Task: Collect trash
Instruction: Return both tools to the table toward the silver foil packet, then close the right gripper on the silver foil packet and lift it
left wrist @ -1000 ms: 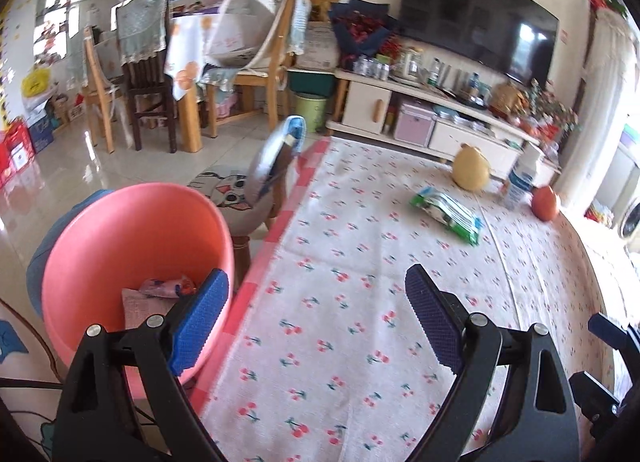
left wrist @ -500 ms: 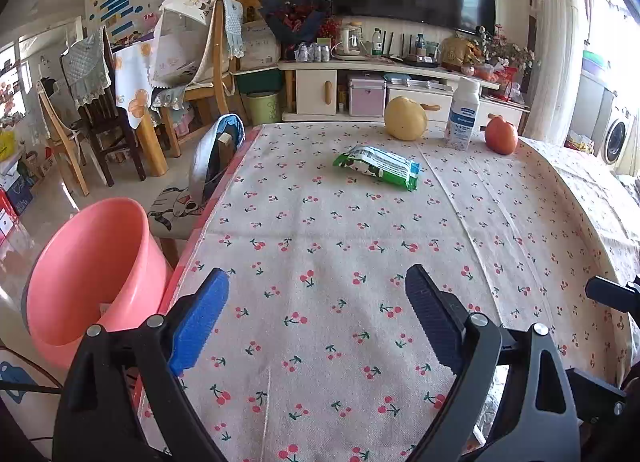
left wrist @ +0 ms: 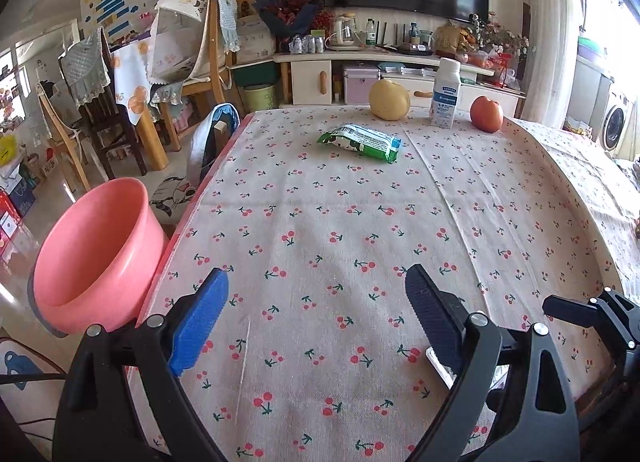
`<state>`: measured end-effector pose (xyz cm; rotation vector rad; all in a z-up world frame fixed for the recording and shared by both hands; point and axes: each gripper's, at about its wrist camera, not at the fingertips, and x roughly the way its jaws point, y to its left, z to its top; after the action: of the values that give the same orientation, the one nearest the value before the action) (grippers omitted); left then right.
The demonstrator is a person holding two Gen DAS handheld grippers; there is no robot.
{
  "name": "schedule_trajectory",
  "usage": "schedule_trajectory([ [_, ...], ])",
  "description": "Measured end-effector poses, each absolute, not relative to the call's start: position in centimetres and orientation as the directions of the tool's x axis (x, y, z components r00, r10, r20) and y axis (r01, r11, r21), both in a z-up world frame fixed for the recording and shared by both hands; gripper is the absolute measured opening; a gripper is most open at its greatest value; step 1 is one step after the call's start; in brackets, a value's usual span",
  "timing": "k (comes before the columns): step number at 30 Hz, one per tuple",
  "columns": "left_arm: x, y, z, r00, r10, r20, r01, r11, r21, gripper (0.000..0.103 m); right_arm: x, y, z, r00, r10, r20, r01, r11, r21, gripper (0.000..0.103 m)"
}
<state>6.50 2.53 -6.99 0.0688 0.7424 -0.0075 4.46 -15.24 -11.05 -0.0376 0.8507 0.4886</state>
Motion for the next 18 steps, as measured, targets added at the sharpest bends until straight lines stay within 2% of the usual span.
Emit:
schedule_trajectory([
  [12, 6.0, 3.5, -7.2, 0.733, 0.021, -0.68, 0.001, 1.0, 0.031, 0.091, 4.4, -13.7, -12.7, 0.544, 0.358, -0.759, -0.464, 0.882, 0.084, 0.095],
  [13, 6.0, 3.5, -7.2, 0.732, 0.021, -0.681, 0.001, 0.999, 0.032, 0.091, 4.5, -13.6, -12.9, 0.543, 0.355, -0.761, -0.468, 0.88, 0.077, 0.092],
  [14, 6.1, 3.5, -7.3, 0.731, 0.022, -0.682, 0.002, 0.999, 0.033, 0.091, 4.6, -13.5, -13.0, 0.538, 0.355, -0.765, -0.471, 0.879, 0.076, 0.085],
  [18, 6.3, 3.6, -7.5, 0.728, 0.024, -0.686, -0.002, 0.999, 0.033, 0.091, 4.9, -13.2, -13.6, 0.531, 0.346, -0.774, -0.475, 0.878, 0.066, 0.083],
])
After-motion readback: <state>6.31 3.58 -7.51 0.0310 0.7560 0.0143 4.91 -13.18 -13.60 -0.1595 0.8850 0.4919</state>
